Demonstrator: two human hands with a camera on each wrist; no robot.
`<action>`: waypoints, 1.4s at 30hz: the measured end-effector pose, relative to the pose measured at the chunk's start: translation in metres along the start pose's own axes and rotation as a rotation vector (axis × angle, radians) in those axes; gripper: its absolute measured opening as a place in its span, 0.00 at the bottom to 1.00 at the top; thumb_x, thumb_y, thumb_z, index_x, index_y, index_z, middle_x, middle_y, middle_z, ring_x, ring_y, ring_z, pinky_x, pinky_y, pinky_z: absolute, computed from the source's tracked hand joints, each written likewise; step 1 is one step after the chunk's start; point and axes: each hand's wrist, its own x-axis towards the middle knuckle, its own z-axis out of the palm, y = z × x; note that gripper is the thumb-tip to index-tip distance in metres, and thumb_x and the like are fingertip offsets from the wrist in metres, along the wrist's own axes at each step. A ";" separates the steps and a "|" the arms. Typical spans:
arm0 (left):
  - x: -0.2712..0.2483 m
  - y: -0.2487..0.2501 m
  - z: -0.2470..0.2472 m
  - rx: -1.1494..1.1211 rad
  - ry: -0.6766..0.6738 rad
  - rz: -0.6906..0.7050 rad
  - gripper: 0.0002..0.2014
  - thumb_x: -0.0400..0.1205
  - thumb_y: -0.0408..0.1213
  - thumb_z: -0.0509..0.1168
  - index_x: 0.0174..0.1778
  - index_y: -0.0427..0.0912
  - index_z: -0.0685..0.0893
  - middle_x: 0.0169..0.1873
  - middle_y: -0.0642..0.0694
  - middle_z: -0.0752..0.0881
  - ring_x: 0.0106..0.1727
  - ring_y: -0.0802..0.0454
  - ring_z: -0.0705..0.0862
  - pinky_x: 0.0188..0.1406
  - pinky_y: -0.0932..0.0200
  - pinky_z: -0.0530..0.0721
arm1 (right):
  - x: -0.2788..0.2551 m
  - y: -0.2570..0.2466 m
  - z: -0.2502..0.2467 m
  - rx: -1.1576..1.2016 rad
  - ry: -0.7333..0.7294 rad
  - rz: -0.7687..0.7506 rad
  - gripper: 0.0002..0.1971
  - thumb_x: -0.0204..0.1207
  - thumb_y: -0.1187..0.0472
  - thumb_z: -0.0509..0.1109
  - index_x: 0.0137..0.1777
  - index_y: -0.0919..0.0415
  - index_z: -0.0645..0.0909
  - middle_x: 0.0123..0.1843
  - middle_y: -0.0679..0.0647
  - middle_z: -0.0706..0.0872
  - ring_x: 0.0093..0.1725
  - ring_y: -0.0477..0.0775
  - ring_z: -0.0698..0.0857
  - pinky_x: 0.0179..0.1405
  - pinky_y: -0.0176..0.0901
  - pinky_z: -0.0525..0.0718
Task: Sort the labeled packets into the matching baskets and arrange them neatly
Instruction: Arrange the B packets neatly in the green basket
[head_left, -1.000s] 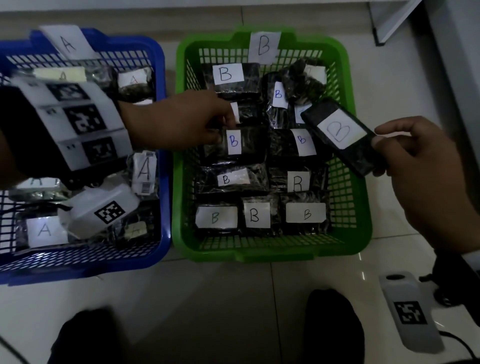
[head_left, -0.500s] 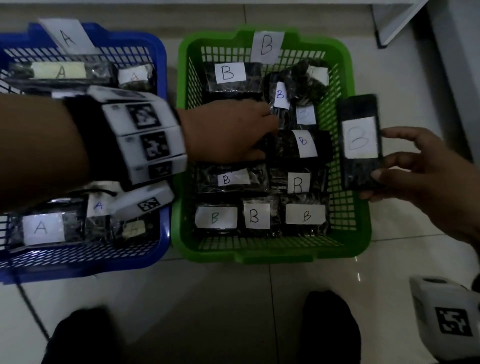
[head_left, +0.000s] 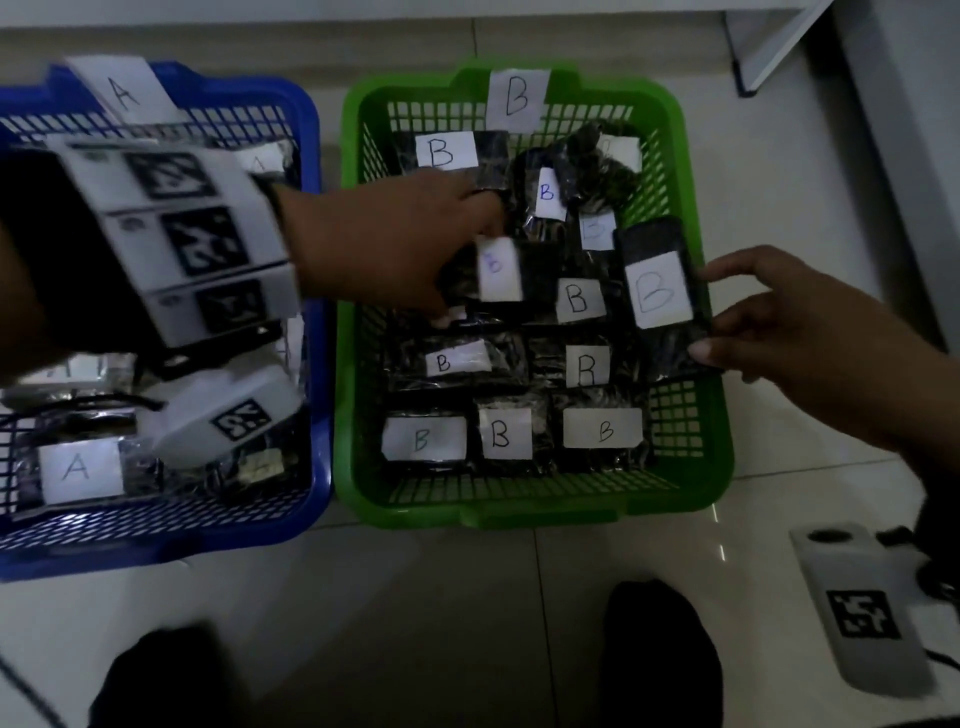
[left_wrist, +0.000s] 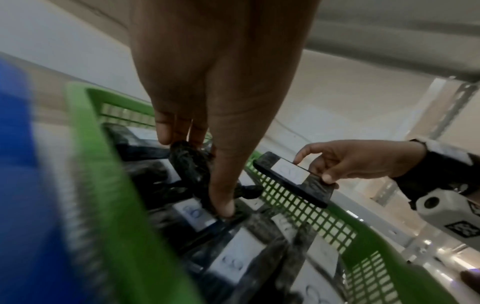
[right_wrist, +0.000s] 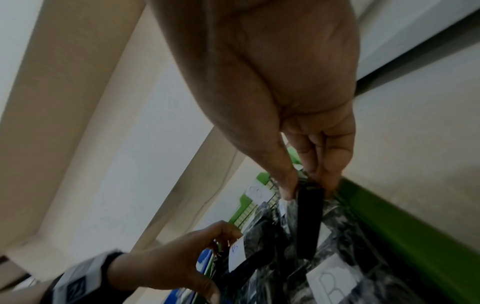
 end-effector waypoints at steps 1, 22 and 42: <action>-0.007 -0.008 0.003 0.027 -0.041 -0.018 0.41 0.65 0.54 0.78 0.71 0.47 0.67 0.66 0.44 0.73 0.65 0.46 0.72 0.62 0.51 0.74 | 0.002 -0.006 0.002 -0.121 -0.023 -0.019 0.23 0.70 0.61 0.76 0.59 0.42 0.72 0.41 0.51 0.89 0.40 0.52 0.86 0.37 0.46 0.79; 0.085 0.011 -0.050 -0.067 0.241 0.052 0.29 0.82 0.50 0.61 0.78 0.48 0.63 0.67 0.38 0.73 0.65 0.40 0.76 0.60 0.49 0.74 | 0.033 -0.037 0.030 -0.639 0.052 -0.087 0.17 0.80 0.60 0.66 0.68 0.59 0.75 0.55 0.60 0.85 0.46 0.54 0.80 0.34 0.36 0.66; 0.028 -0.028 -0.013 -0.364 0.374 -0.098 0.16 0.73 0.38 0.74 0.56 0.44 0.82 0.54 0.43 0.76 0.50 0.49 0.78 0.50 0.59 0.75 | 0.080 -0.060 0.015 -0.556 0.188 -0.113 0.12 0.78 0.69 0.65 0.60 0.70 0.74 0.50 0.70 0.83 0.46 0.66 0.82 0.40 0.52 0.80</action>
